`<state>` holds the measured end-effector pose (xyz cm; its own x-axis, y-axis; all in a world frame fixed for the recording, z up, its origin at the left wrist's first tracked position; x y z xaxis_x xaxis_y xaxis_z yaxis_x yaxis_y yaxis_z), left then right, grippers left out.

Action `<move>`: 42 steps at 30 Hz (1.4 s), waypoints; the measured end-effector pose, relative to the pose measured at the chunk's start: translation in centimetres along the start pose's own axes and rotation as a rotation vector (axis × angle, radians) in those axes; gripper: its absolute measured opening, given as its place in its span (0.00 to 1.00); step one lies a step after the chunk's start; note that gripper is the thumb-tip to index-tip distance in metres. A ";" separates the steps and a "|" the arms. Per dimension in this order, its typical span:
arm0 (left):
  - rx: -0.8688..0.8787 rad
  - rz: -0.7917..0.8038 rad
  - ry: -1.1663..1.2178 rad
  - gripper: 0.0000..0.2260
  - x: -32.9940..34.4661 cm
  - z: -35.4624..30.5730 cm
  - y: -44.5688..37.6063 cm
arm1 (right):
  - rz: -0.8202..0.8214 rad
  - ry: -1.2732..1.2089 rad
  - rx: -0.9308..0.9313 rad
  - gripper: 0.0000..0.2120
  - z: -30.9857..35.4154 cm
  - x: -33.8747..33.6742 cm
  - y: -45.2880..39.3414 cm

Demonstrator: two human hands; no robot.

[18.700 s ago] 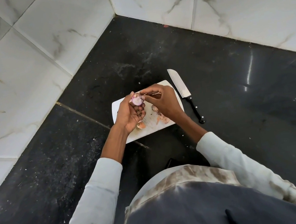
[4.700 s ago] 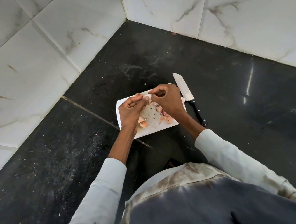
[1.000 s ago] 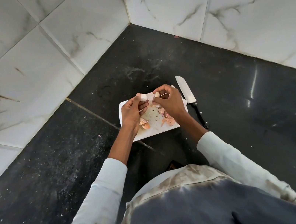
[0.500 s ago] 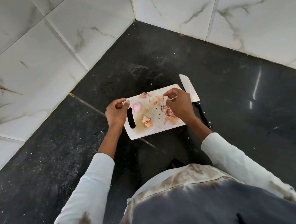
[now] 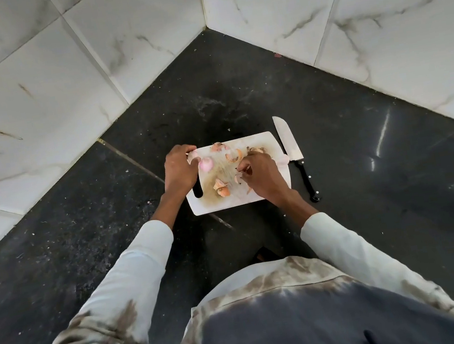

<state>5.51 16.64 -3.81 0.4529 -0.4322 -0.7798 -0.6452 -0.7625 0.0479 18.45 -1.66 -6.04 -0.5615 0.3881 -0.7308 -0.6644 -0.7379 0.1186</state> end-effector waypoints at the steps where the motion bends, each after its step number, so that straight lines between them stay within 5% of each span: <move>1: 0.009 0.008 -0.001 0.15 0.0 -0.1 -0.3 | 0.005 0.010 -0.010 0.06 0.1 0.1 0.0; 9: 0.101 0.146 -0.028 0.16 0.8 -0.9 -1.4 | -0.074 0.129 -0.122 0.11 2.3 -1.2 -2.3; 17: 0.072 0.070 0.096 0.16 -0.3 0.1 -0.8 | 0.258 0.338 -0.254 0.32 5.8 3.0 -5.5; 26: 0.019 -0.040 0.156 0.12 1.5 1.1 1.8 | 0.179 0.328 -0.313 0.14 3.0 1.3 -3.1; 32: -0.009 -0.099 0.198 0.15 1.1 1.2 1.9 | -0.164 0.041 -0.131 0.19 -1.1 -5.1 -1.7; 38: 0.017 -0.183 0.123 0.06 0.2 0.1 1.9 | -0.077 -0.133 -0.026 0.12 -4.0 -6.3 -0.9; 42: 0.041 -0.243 0.023 0.17 0.3 -1.0 3.8 | -0.084 -0.127 0.009 0.12 -4.7 -6.1 -0.4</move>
<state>3.83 13.13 -3.24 0.6117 -0.2495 -0.7507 -0.5399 -0.8253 -0.1656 24.45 -6.27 -4.77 -0.5613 0.5155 -0.6475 -0.7157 -0.6951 0.0671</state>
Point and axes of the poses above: each hand's wrist, its own y-axis away from the middle knuckle, its own x-axis out of the palm, z = x × y, the point moved 9 cm from there along -y, towards the middle knuckle, and after that the axes turned 2 degrees about x, right-handed, at the moved point
